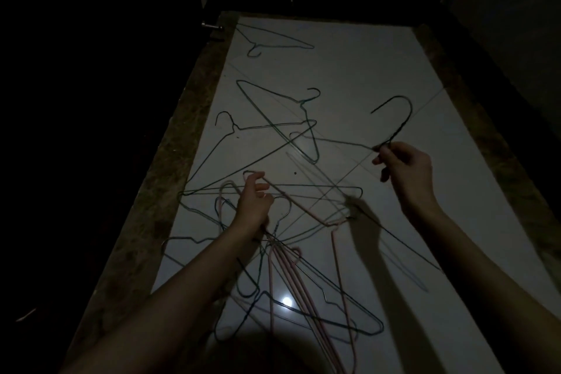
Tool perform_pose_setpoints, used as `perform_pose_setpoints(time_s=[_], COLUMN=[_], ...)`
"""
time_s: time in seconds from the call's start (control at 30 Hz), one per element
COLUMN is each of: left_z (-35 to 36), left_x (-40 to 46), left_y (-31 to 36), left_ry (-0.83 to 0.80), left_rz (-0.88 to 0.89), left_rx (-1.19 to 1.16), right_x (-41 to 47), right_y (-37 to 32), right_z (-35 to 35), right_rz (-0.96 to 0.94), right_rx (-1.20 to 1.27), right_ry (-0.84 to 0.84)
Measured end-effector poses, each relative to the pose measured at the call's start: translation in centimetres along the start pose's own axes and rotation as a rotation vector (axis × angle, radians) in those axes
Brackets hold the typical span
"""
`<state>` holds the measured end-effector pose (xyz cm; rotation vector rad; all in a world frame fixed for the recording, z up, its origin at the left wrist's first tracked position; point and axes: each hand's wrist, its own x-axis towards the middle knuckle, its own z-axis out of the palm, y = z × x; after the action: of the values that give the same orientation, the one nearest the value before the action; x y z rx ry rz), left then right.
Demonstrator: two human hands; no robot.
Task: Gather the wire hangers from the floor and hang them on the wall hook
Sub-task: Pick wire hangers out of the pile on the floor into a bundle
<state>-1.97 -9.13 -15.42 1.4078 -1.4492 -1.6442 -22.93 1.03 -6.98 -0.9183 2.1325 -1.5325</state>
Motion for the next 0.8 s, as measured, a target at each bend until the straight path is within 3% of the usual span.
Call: perform_pose_setpoints(time_s=[0.17,0.33,0.43,0.5,0.63,0.8], left_z=[1.9,4.2,5.3,5.4,3.2,-1.7], left_x=[-1.3,-3.1,-4.0,-4.2,-3.7,-2.0], left_y=[4.7,8.7,9.8,9.9,8.8,7.3], left_ry=[-0.133,-0.334,-0.407,-0.365,-0.127,-0.017], left_rz=[0.063,0.188,0.153,0.113,0.102,0.142], left_rx=[-0.055,-0.106,-0.214,-0.311,-0.345,-0.290], right_x=[1.9,1.1,-0.8,-2.0,-3.4,-4.4], right_y=[-1.3,-1.8,-2.5,-3.0,-3.3,1.2], right_z=[-1.8,-0.3,2.4,3.9,5.7,7.6], right_rz=[-0.052,0.059,0.094,0.074,-0.006,0.019], right_rx=[-0.055,0.078,0.169,0.217,0.207,-0.046], right_ry=[0.062,-0.155,-0.225,-0.280,-0.389,-0.489])
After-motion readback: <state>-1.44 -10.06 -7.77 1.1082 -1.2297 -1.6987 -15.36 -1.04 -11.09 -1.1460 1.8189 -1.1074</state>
